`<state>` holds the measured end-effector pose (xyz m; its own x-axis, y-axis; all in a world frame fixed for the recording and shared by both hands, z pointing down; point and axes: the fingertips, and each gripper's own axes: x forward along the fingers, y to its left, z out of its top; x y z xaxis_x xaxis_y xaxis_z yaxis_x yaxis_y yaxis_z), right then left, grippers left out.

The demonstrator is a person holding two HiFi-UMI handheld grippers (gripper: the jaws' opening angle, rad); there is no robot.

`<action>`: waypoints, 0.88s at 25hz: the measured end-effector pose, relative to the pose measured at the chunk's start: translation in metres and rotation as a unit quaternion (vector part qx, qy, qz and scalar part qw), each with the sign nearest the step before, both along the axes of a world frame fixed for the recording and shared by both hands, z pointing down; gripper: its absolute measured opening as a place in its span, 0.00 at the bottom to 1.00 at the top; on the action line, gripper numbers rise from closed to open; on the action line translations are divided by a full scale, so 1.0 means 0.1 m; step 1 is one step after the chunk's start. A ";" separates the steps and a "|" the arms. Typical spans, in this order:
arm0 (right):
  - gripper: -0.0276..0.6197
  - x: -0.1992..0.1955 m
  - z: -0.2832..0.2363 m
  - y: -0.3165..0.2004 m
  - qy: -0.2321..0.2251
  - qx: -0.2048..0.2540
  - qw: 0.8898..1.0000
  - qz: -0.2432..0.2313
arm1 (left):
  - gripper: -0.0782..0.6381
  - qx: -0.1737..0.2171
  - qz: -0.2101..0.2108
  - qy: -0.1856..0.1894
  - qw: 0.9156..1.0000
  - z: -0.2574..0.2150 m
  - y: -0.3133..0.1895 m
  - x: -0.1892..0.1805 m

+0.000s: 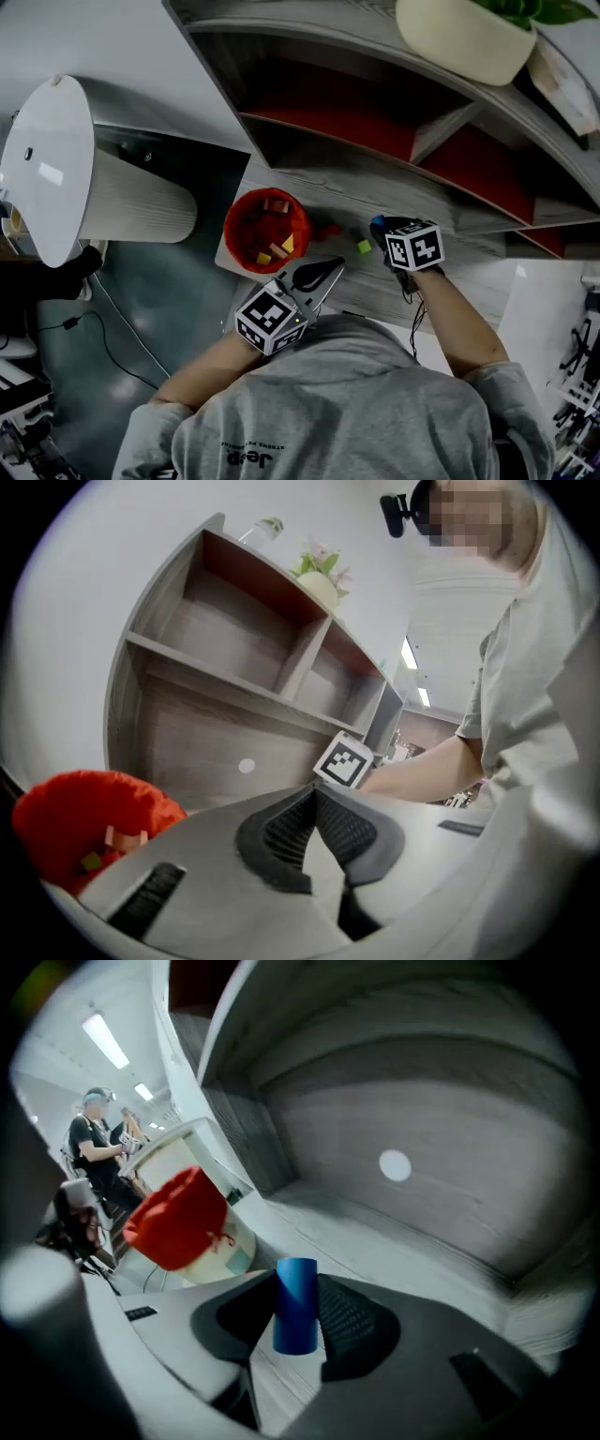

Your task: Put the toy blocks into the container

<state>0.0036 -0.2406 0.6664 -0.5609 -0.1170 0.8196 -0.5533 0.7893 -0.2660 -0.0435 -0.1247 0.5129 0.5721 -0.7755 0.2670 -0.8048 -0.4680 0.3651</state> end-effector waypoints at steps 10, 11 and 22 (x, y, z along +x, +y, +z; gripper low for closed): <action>0.29 -1.30 -1.49 0.73 -0.095 0.039 0.991 -0.085 | 0.12 0.068 -0.016 -0.035 0.997 -0.68 0.26 -1.19; 0.29 -1.43 -1.51 0.80 -0.095 0.041 0.990 -0.093 | 0.12 0.068 -0.019 -0.037 0.997 -0.69 0.30 -1.31; 0.29 -2.22 -1.12 1.17 -0.033 0.032 0.991 -0.125 | 0.12 0.048 -0.017 -0.025 0.998 -0.54 0.64 -2.05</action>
